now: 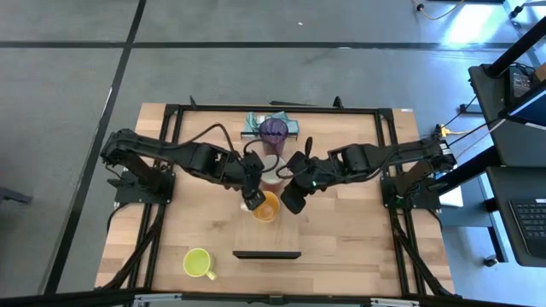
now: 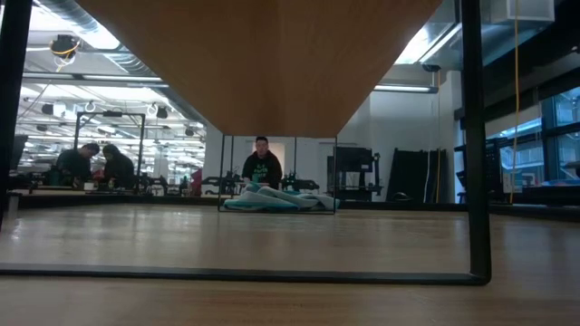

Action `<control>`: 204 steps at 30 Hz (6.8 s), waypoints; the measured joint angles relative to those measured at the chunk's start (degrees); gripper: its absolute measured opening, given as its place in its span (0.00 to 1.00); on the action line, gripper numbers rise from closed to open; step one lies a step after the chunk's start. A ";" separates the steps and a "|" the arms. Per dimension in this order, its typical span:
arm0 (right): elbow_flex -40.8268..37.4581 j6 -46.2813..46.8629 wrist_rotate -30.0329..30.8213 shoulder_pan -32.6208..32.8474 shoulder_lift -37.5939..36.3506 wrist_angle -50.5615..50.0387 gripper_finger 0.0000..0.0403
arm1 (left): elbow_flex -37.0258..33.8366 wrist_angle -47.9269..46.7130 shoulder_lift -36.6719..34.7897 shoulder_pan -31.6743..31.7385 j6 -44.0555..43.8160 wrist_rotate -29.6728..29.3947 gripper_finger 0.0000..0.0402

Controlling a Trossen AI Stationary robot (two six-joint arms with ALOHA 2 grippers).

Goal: Stack small to large cups/mugs on shelf
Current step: Put the yellow cup on the shelf, then put the light green cup on the shelf

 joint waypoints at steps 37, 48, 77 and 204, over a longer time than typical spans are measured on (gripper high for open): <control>0.02 -2.96 0.11 -3.40 1.00 -0.52 0.01 | -2.41 4.54 0.00 1.98 2.30 0.22 0.00; 0.02 -2.91 -0.28 -3.38 0.58 -2.09 0.01 | -1.91 3.91 -0.35 1.62 2.10 2.37 0.00; 0.07 9.84 -0.01 8.32 -0.51 -0.88 0.01 | -0.16 -5.46 -3.96 -11.70 -10.42 -3.33 0.01; 0.04 5.20 3.08 8.18 2.05 -5.25 0.17 | -0.18 -10.46 -1.51 -15.47 -14.34 -3.33 0.08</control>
